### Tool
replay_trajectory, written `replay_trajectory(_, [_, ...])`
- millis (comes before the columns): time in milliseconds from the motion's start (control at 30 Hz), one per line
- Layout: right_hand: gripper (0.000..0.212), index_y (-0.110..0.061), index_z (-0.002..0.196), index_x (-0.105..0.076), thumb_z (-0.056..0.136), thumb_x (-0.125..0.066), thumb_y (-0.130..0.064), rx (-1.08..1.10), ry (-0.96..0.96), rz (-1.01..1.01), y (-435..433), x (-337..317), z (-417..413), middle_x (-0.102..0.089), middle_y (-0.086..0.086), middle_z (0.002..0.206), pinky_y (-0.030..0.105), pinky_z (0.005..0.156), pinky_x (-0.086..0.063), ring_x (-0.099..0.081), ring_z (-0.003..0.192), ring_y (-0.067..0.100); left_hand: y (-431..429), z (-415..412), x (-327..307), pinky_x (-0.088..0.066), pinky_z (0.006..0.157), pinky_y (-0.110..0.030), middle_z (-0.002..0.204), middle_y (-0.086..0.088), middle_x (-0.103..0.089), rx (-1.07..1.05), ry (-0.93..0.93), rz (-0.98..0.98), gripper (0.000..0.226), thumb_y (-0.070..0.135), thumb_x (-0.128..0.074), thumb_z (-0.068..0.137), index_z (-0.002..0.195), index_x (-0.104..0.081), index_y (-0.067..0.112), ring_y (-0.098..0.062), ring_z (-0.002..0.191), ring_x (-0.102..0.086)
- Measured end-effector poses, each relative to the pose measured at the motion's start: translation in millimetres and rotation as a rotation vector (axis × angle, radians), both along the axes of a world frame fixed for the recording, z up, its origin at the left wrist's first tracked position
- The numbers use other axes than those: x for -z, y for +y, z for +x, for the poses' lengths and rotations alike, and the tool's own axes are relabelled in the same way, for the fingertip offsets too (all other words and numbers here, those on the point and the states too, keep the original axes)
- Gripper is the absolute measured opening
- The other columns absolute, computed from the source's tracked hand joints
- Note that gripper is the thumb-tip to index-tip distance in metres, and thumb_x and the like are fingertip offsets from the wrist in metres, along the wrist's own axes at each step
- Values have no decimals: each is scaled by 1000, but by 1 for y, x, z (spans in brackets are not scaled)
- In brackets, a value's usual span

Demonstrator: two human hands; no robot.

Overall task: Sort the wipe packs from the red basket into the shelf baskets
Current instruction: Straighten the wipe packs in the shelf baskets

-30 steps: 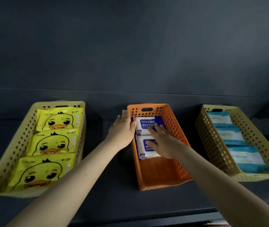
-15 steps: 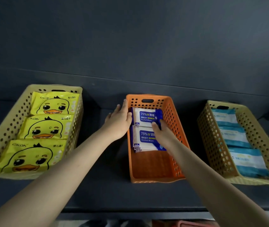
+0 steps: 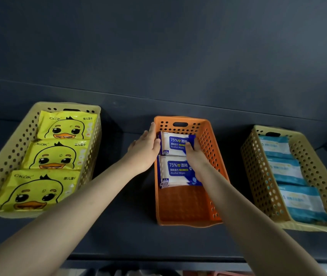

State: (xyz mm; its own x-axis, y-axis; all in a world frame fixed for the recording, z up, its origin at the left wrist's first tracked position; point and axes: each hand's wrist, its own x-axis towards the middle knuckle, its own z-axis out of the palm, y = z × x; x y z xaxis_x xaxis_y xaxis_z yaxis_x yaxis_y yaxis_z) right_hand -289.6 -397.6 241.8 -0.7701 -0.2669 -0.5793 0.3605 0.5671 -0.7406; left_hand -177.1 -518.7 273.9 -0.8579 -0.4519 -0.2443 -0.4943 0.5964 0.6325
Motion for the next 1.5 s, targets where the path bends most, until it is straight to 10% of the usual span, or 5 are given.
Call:
replay_trajectory(633, [62,-30,151,-15,98,-48,-39,-341,143,68,26,-30,7,-56,4,126,28,71,-57,-65,100,16,0,-2,2,-23,118,-47,161,-6,-19,-5,-5,-30,60,38,-23,105,154,9,23,-23,146,-22])
replay_trajectory(767, [91,-36,153,0,87,-62,-48,-880,420,300,55,-32,19,1,-2,162,41,105,-44,-19,146,22,0,0,0,-21,118,-47,160,-4,-20,-1,13,4,60,37,-22,105,154,8,22,-22,146,-22])
replay_trajectory(900, [89,-43,151,-13,83,-70,-42,-1162,744,485,58,-27,21,7,-8,162,48,118,-23,5,149,18,-1,1,-1,-22,118,-45,159,-6,-23,7,7,-6,59,37,-21,105,154,7,21,-22,145,-24])
replay_trajectory(1500, [91,-49,149,-8,81,-68,-51,-1115,821,560,43,-10,13,-1,-10,162,44,118,-18,-2,149,19,-2,2,0,-49,96,-47,143,-8,-45,20,46,-12,60,39,-24,104,153,7,24,-19,109,-60])
